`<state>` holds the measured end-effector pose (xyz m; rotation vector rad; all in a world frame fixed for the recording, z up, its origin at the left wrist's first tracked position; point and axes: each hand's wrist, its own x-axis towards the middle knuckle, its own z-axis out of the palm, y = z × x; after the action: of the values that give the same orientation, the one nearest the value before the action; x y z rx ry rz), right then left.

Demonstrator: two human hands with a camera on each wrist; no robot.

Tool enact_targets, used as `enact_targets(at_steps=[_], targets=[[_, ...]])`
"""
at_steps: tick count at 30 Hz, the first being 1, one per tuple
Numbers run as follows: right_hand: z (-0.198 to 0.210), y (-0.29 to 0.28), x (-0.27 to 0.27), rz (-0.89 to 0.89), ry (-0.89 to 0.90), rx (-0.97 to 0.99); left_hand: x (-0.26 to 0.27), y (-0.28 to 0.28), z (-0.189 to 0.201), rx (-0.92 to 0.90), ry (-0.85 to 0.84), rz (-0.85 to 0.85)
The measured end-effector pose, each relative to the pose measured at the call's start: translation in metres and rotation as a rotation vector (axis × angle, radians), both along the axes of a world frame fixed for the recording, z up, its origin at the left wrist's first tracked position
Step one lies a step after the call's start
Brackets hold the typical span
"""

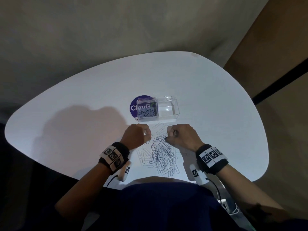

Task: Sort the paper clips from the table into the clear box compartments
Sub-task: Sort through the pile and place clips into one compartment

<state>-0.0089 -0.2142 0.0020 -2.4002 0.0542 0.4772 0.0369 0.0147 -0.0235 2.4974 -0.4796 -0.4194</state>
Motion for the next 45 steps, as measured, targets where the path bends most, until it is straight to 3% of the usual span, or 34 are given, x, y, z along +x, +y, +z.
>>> enact_targets(at_steps=[5, 11, 17, 24, 28, 30, 34, 37, 42, 45], targets=[[0.000, 0.013, 0.002, 0.086, -0.061, -0.108, -0.010, -0.008, 0.006, 0.078, -0.155, -0.070], [-0.003, 0.012, 0.006, 0.089, -0.079, -0.168, -0.019, -0.024, 0.001, 0.147, -0.192, -0.141], [0.002, -0.009, 0.007, -0.047, -0.109, -0.196, -0.017, -0.025, 0.002, 0.114, -0.074, -0.108], [-0.005, 0.005, 0.001, 0.096, -0.166, -0.116, -0.016, -0.018, -0.001, 0.037, -0.088, -0.136], [-0.008, 0.017, 0.000, 0.233, -0.168, -0.136, -0.008, -0.011, 0.002, -0.161, 0.092, -0.047], [-0.009, 0.021, 0.002, 0.278, -0.181, -0.153, -0.005, -0.011, 0.009, -0.241, 0.278, 0.032], [-0.012, 0.023, 0.007, 0.274, -0.164, -0.148, -0.004, -0.007, 0.020, -0.636, 0.704, 0.308], [-0.013, 0.021, 0.009, 0.251, -0.101, -0.103, -0.005, -0.006, 0.023, -0.759, 0.776, 0.368], [-0.009, 0.011, 0.010, 0.177, -0.057, 0.055, -0.006, -0.011, 0.020, -0.576, 0.724, 0.403], [0.000, 0.004, 0.007, 0.022, 0.001, 0.298, -0.007, -0.013, 0.012, -0.405, 0.484, 0.239]])
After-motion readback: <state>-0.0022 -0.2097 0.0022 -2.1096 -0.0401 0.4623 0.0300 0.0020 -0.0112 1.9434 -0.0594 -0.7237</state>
